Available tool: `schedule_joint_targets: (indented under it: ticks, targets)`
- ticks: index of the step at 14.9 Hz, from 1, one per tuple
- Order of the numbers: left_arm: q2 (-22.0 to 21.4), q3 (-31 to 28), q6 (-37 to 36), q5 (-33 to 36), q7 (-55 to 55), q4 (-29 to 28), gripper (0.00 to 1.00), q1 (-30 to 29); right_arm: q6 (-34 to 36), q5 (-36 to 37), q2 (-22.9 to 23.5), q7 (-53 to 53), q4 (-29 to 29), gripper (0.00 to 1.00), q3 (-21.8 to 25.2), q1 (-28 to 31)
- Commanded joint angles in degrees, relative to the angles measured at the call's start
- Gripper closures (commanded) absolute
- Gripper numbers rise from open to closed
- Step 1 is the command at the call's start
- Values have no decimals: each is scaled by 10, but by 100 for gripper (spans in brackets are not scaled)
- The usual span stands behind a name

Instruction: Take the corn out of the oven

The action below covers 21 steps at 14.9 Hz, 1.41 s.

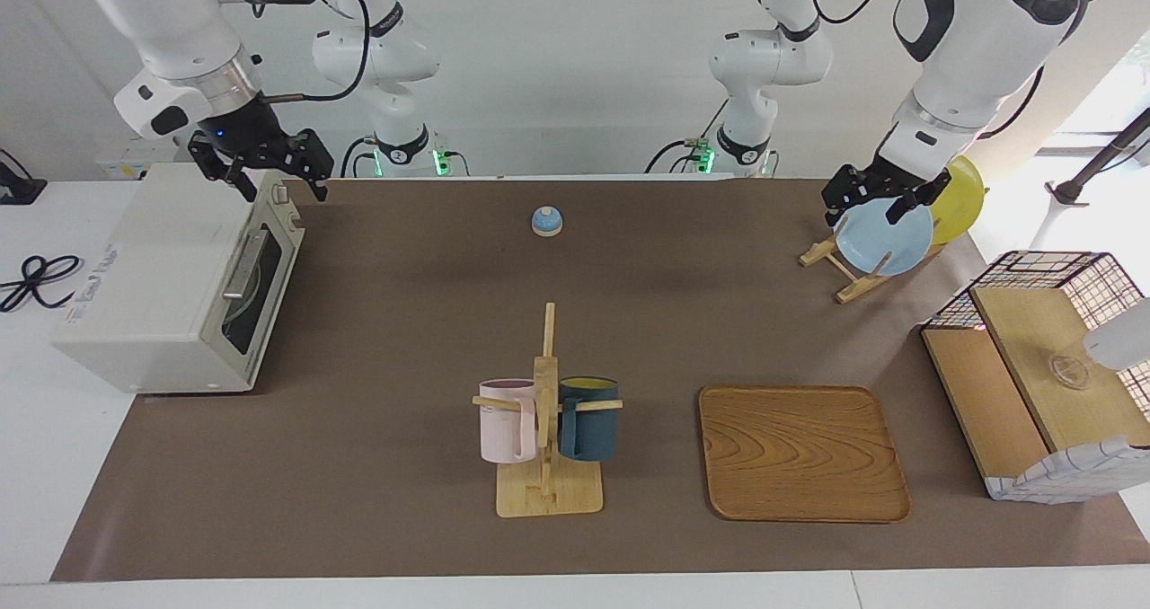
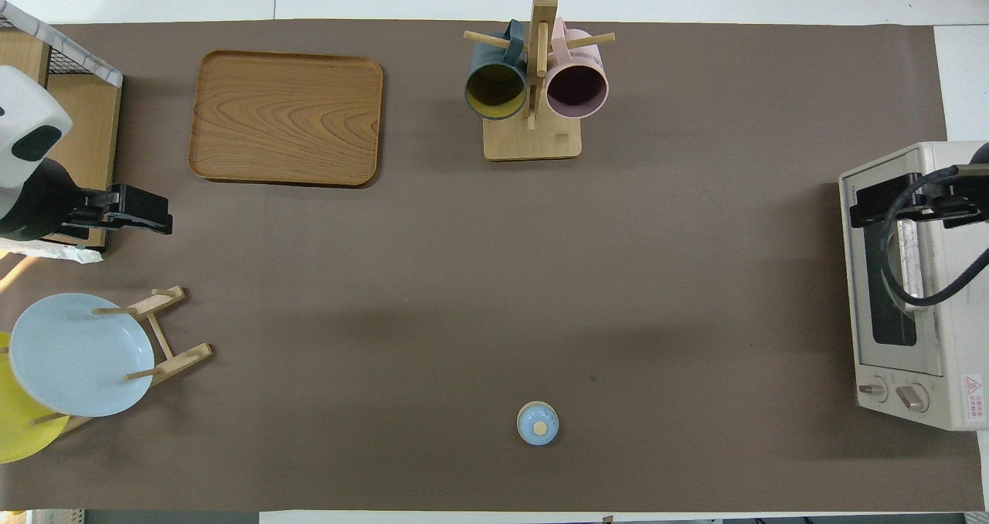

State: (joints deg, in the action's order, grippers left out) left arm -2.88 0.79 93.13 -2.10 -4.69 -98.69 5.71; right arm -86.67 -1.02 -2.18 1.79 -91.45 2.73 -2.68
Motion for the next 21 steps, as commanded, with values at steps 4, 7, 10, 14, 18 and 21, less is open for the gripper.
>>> schedule_joint_targets:
  ticks: [4, 7, 10, 14, 18, 21]
  targets:
    - [-11, 3, 8, 10, 1, -10, 0, -3, 9, -4, 3, 8, 6, 0, -4, 3]
    - [-11, 3, 8, 10, 1, -11, 0, -3, 8, -3, 2, 8, 6, 0, -4, 3]
    - [-11, 3, 8, 9, 1, -10, 0, -3, 7, -3, 0, -6, -1, 0, -4, 4]
    - [-11, 3, 8, 10, 1, -11, 0, -3, -13, -2, -9, -14, -29, 100, -4, 5]
    - [-11, 3, 8, 10, 1, -11, 0, -3, -82, 14, -29, -17, -97, 100, -3, 27]
    - [-11, 3, 8, 10, 1, -11, 0, -3, -137, 34, -31, -25, -145, 100, -3, 46]
